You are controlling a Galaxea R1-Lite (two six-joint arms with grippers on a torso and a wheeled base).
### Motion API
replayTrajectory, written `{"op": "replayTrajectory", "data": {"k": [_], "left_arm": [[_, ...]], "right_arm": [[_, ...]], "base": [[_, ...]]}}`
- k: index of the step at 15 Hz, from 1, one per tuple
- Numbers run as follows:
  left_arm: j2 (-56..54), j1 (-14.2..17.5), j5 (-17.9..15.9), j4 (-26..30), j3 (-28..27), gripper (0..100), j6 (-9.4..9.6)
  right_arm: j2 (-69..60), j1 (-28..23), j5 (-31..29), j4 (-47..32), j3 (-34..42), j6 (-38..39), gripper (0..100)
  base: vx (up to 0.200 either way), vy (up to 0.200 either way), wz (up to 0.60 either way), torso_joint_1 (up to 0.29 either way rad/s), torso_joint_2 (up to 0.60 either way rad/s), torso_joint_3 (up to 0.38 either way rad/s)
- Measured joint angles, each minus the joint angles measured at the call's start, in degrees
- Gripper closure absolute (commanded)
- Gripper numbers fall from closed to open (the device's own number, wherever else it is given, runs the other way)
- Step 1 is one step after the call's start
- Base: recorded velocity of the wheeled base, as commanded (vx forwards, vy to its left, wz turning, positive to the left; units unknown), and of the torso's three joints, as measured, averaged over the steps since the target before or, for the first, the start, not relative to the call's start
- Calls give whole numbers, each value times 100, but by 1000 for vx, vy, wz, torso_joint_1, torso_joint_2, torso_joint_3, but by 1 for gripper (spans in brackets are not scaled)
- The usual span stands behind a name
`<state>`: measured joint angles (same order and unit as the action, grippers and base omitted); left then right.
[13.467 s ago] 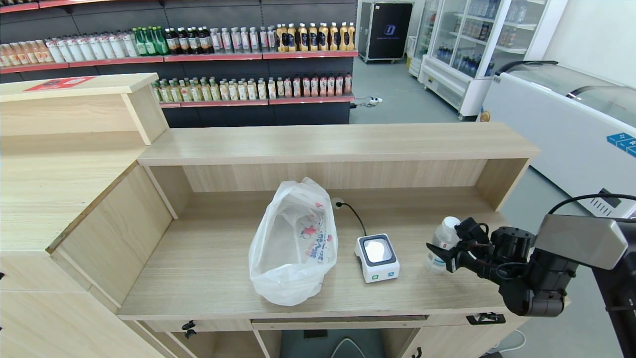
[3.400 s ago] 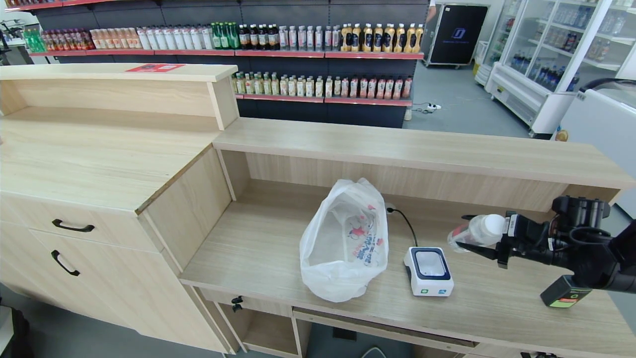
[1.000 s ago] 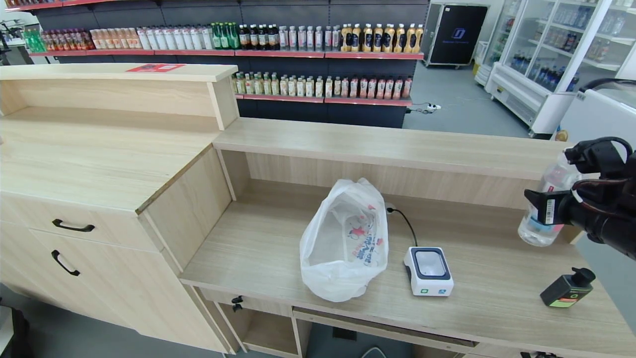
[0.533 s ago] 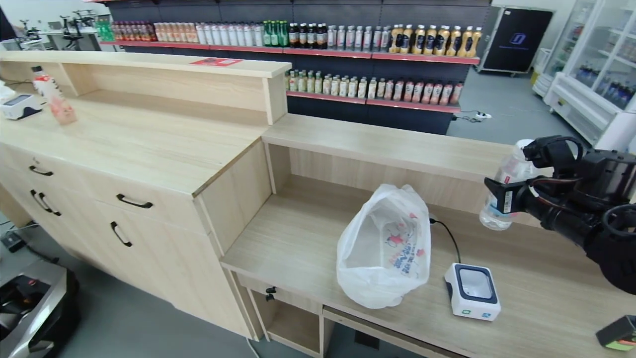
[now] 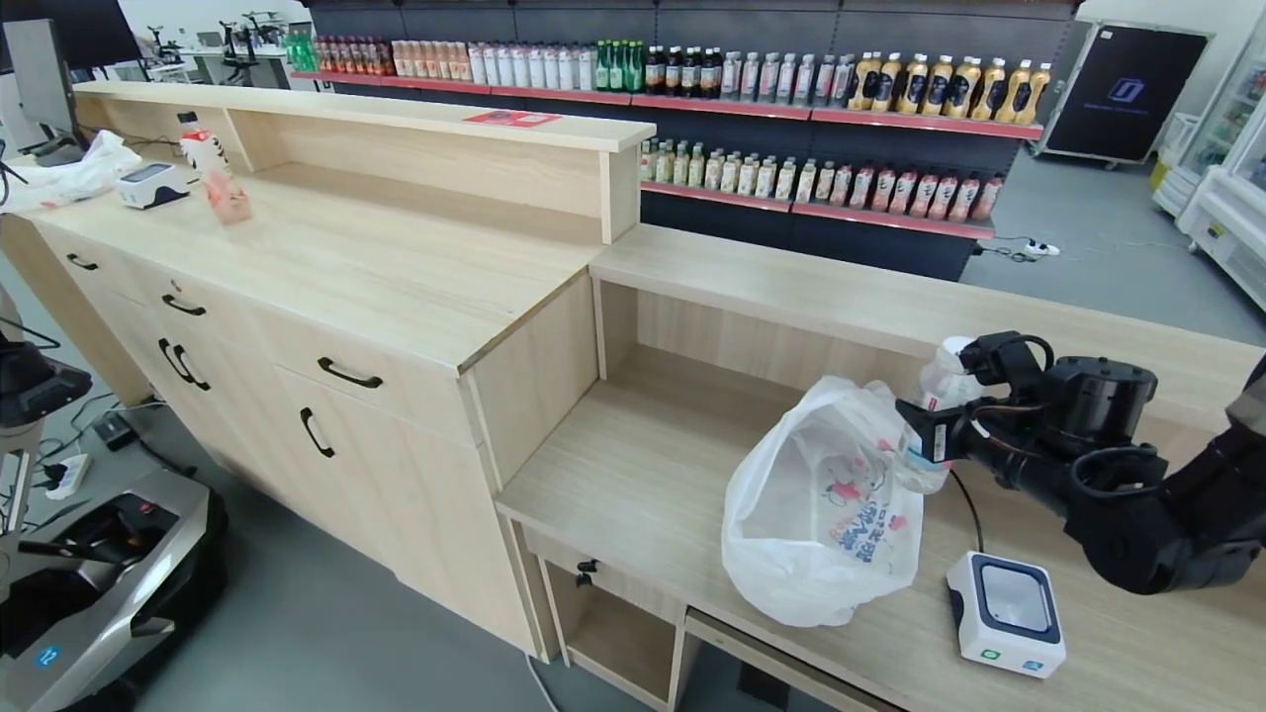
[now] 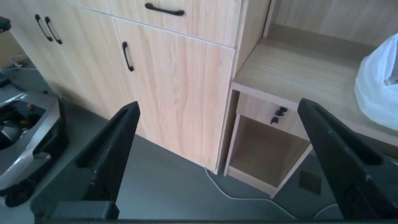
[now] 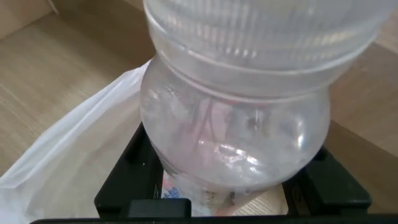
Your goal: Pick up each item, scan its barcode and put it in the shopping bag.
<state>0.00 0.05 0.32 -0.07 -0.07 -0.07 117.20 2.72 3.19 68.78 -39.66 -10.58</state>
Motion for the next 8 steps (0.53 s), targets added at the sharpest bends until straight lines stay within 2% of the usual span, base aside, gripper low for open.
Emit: {"op": "replayTrajectory", "data": {"k": [3,5,8], "left_arm": [[0,0,0,0,0,0,2],[0,2,1,0,2,0,0],[0,5,0,0,2,0,0]], "right_arm": [[347,-96,162,104,-100,65,100],[592,-107,263,438,-171,71,100],[951,-123,740,701,-306,68,100]], "base": [[0,0,0,0,0,0],[0,0,0,0,0,0],[0,0,0,0,0,0]]}}
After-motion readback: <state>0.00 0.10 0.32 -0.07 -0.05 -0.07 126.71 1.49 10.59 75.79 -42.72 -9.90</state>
